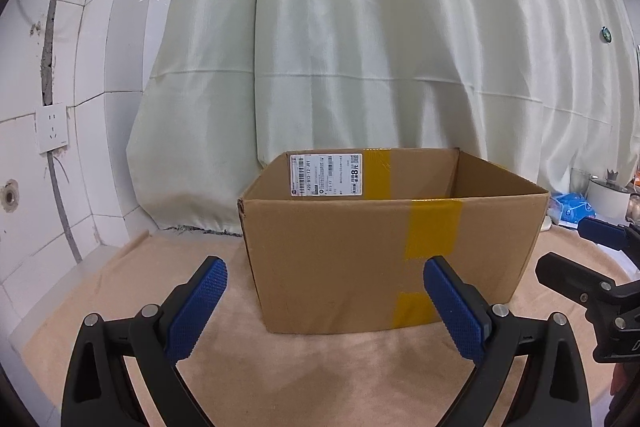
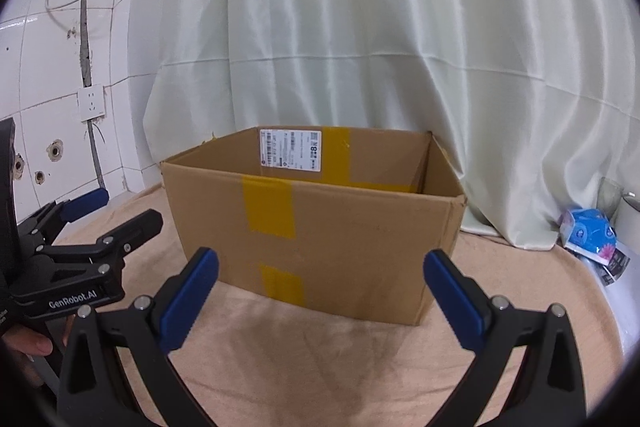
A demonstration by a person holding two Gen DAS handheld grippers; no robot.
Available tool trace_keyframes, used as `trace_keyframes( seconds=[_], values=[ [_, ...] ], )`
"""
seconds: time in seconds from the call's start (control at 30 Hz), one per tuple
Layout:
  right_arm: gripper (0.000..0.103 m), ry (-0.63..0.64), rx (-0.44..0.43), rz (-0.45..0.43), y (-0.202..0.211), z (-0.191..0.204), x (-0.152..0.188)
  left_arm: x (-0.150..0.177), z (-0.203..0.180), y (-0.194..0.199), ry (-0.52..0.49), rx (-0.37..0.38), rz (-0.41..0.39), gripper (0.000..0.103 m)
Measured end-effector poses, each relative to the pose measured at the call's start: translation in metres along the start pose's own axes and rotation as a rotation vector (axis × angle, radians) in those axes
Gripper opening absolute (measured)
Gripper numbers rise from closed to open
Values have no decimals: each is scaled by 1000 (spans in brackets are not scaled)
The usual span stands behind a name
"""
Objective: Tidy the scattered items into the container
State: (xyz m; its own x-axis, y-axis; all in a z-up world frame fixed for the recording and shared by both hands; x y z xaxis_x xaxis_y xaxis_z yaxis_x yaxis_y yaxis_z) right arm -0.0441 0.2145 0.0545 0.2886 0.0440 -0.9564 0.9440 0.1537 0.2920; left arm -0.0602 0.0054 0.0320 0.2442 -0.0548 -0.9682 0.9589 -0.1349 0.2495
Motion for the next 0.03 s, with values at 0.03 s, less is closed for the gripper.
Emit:
trace_keyframes(
  seconds=[0.03],
  values=[
    [103, 0, -1, 0, 0, 0, 0, 1, 1, 0, 3, 3, 6, 99]
  ],
)
Point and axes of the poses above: each gripper's, at about its wrist camera, not at the fingertips, and y roughly against the way its jaws point, z to its left, x to its underside, the point moved 3 cm from there along -y, roughly the way its jaws point, and after that the axes turned 4 degrees about -z, right-handed, at the moved point
